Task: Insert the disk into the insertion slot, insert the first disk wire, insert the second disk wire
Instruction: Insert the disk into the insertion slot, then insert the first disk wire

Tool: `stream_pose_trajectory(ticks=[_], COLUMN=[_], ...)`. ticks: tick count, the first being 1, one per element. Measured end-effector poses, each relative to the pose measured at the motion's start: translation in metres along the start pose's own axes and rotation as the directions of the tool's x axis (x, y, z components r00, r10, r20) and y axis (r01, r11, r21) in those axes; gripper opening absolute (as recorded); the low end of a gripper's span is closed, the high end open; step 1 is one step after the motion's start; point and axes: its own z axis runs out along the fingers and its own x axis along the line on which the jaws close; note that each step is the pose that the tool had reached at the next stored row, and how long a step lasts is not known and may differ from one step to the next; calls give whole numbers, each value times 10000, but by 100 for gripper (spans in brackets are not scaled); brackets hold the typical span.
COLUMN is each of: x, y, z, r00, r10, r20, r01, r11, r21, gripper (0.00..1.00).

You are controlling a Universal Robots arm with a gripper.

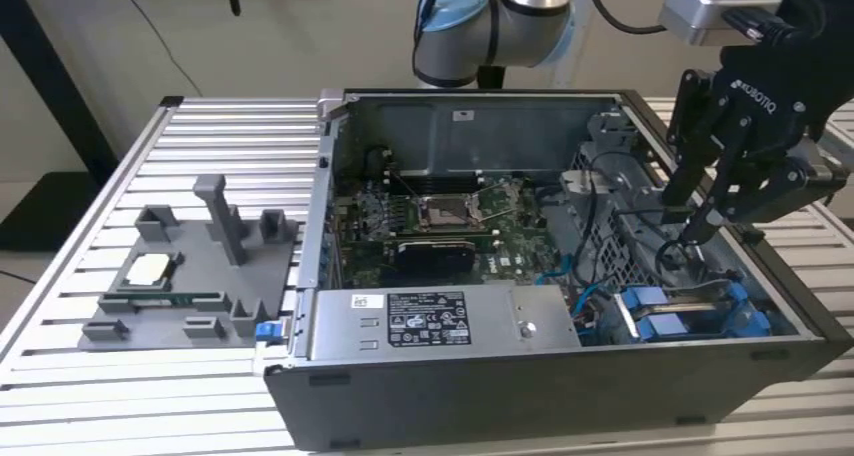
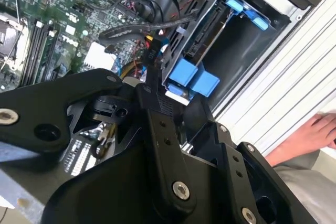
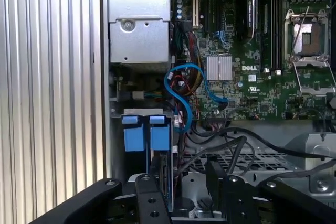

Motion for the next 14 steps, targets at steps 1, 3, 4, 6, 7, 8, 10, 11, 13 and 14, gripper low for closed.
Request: stream_pose_trajectory(ticks=[1,3,4,6,7,8,10,11,13,14], x=[-5,-14,-20,-32,-44,-48,-62,-71,-88,-96], y=[0,-2,-4,-7,-12,-15,-26,-32,-51,-64], z=[5,16,21,33,46,51,58,61,67,69], r00=[10000,10000,10000,9999,9998,9997,9995,9994,9992,9992], r10=[18,51,64,77,85,89,91,90,88,87], r20=[17,52,69,123,194,229,298,326,382,399], r01=[-18,-51,-64,-77,-85,-89,-91,-90,-88,-88], r11=[10000,10000,10000,10000,10000,10000,10000,10000,10000,10000], r21=[0,0,0,-2,-4,-5,-3,-1,6,12], gripper=[47,47,47,47,47,47,47,47,47,47])
